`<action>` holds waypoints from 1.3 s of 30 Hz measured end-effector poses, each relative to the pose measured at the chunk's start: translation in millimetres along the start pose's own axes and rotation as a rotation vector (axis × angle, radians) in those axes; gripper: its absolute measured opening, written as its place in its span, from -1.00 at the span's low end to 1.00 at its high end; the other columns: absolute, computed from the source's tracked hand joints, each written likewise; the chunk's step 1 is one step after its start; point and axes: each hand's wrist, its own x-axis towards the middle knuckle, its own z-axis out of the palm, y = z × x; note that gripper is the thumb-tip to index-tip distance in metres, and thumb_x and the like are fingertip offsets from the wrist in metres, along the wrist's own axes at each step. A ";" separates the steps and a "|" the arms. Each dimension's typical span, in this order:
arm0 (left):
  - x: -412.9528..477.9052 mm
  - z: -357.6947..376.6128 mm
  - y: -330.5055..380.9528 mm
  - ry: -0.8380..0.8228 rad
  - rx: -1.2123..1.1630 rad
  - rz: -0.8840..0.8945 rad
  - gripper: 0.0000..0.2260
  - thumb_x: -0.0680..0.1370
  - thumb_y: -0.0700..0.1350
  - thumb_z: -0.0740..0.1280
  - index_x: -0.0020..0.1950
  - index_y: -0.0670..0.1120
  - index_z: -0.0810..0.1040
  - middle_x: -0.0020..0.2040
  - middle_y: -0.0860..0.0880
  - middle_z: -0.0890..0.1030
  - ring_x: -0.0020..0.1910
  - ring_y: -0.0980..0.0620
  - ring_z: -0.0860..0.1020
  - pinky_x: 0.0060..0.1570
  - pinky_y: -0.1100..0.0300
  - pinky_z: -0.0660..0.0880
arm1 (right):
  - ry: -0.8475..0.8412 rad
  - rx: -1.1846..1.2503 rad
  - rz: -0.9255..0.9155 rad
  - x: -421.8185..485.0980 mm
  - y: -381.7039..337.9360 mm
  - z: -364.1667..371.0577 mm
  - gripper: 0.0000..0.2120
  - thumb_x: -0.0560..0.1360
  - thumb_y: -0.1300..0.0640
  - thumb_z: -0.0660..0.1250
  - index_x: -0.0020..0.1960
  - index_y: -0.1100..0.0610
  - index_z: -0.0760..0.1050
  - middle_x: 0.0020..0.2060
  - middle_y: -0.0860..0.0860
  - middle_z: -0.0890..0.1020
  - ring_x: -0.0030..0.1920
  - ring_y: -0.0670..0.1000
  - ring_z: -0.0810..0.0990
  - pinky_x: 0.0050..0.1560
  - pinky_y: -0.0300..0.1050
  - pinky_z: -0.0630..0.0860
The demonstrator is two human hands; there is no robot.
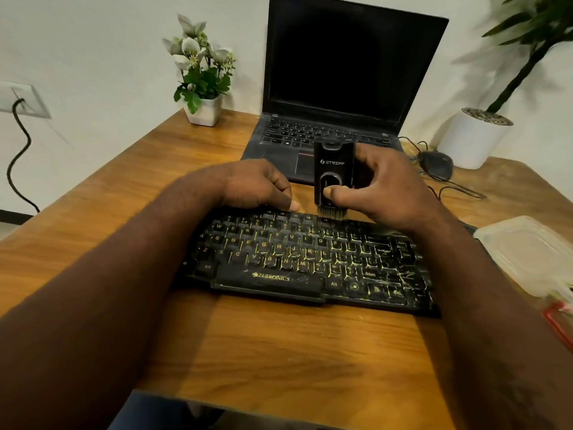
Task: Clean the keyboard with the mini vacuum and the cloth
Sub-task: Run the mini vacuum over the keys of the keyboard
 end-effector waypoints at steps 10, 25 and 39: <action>2.8 0.7 -2.6 0.041 0.043 0.012 -0.76 0.57 0.04 0.46 -0.13 -0.14 0.67 -0.34 0.01 0.60 -0.39 0.11 0.51 -0.21 0.19 0.43 | -0.072 0.074 0.018 -0.4 -1.2 1.0 -0.52 0.44 0.10 0.57 0.29 -0.10 0.51 0.05 -0.20 0.67 0.02 -0.29 0.65 -0.07 -0.43 0.56; 1.4 0.5 -2.3 0.044 0.057 0.006 -0.77 0.57 0.01 0.45 -0.11 -0.16 0.67 -0.28 -0.05 0.59 -0.36 0.04 0.49 -0.22 0.17 0.44 | -0.134 0.047 -0.062 -2.1 -7.6 4.8 -0.46 0.41 0.16 0.59 0.29 -0.13 0.48 0.08 -0.22 0.64 0.11 -0.30 0.61 0.06 -0.36 0.56; 2.9 0.2 -5.4 0.020 0.002 0.015 -0.80 0.58 -0.02 0.45 -0.18 -0.09 0.65 -0.36 0.02 0.56 -0.44 0.11 0.44 -0.35 0.23 0.43 | -0.296 0.091 -0.089 -2.8 -8.2 -9.9 -0.62 0.38 0.26 0.61 0.07 0.01 0.52 -0.10 -0.16 0.65 -0.06 -0.12 0.65 -0.14 -0.30 0.55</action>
